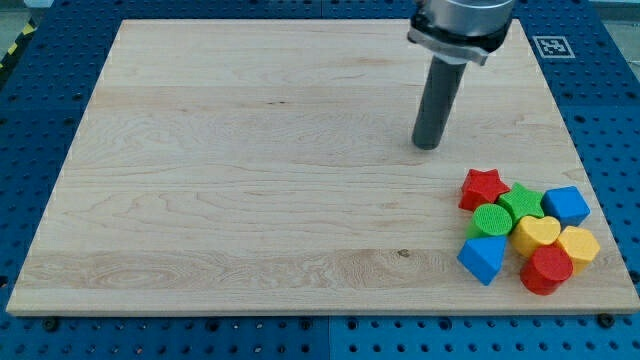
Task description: Move blue triangle diagonally to the green circle
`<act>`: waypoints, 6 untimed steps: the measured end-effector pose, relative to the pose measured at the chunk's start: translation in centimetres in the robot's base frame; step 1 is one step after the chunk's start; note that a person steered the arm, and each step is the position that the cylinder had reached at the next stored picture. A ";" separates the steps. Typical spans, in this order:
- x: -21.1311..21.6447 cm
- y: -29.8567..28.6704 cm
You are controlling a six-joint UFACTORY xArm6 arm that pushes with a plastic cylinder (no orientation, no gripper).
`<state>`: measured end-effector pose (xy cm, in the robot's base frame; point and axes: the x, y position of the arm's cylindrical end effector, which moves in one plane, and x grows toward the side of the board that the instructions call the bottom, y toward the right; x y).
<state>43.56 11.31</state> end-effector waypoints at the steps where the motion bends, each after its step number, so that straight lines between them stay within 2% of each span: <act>1: 3.0 -2.7; 2: 7.3 -6.3; 4: 17.6 -7.3; 6: 18.3 -6.7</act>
<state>61.88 4.64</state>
